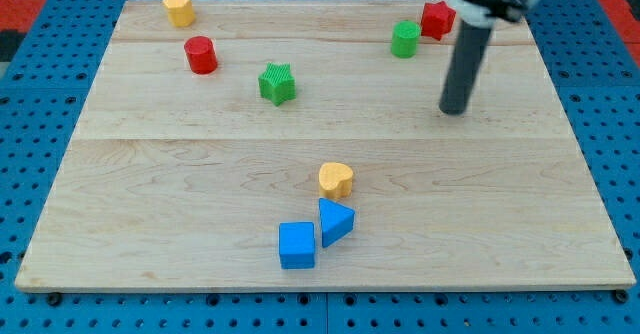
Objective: Separate the green circle from the red star
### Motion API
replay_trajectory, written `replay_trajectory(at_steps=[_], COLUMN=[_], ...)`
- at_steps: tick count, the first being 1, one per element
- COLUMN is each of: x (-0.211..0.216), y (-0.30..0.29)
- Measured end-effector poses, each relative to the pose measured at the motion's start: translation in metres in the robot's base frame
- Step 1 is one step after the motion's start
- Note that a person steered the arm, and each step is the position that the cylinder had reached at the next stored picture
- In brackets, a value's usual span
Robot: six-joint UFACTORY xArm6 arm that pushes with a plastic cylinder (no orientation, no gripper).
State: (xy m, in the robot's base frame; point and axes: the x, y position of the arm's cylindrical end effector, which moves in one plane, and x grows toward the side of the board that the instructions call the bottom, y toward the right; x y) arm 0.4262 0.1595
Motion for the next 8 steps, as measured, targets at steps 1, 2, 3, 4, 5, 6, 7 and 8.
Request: replay_trajectory(at_steps=[1,2,3,4,5,6,7,8], x=[0.026,-0.020,-0.073,-0.126,-0.167,-0.155,-0.135,-0.136], y=[0.006,0.018,0.018,0.018,0.005,-0.028,-0.051,-0.073])
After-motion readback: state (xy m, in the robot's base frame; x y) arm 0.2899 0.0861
